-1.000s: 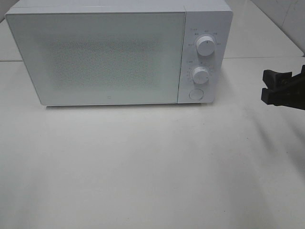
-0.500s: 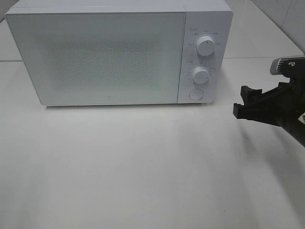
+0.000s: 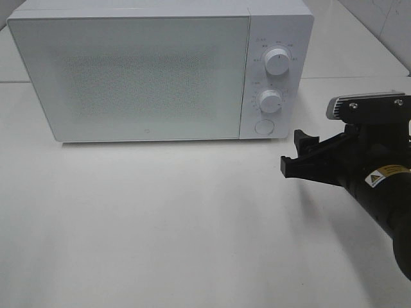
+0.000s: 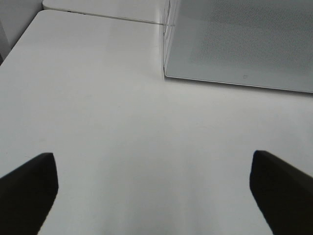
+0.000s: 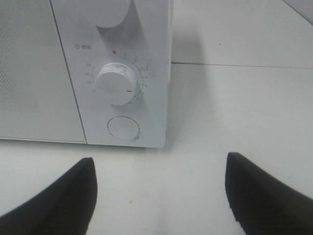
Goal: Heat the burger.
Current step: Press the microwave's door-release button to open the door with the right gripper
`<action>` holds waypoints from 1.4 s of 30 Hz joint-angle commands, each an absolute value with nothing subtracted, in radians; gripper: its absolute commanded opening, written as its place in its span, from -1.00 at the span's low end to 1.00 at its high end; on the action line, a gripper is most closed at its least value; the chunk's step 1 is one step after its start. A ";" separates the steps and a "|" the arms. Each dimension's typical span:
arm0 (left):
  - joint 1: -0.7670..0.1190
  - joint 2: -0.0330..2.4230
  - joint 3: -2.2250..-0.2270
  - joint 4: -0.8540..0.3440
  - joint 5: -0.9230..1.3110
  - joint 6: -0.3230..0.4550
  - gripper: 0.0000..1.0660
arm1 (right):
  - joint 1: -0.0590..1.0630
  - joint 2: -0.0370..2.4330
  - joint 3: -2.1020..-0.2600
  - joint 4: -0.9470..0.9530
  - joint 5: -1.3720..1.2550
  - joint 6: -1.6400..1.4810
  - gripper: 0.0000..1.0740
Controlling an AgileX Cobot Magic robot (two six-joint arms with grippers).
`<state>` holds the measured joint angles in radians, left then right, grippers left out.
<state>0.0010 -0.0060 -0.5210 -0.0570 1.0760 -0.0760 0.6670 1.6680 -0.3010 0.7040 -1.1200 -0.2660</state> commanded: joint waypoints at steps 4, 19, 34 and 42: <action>0.001 -0.010 -0.521 -0.058 1.068 -0.074 0.88 | 0.701 1.667 -0.321 0.711 -1.125 -0.268 0.35; 0.001 -0.010 -0.521 -0.058 1.068 -0.074 0.88 | 0.701 1.667 -0.321 0.753 -1.113 0.125 -0.37; 0.001 -0.010 -0.521 -0.058 1.068 -0.074 0.88 | 0.701 1.667 -0.321 0.753 -1.075 0.980 -1.00; 0.001 -0.010 -0.521 -0.058 1.068 -0.074 0.88 | 0.699 1.667 -0.332 0.754 -1.046 1.187 -1.00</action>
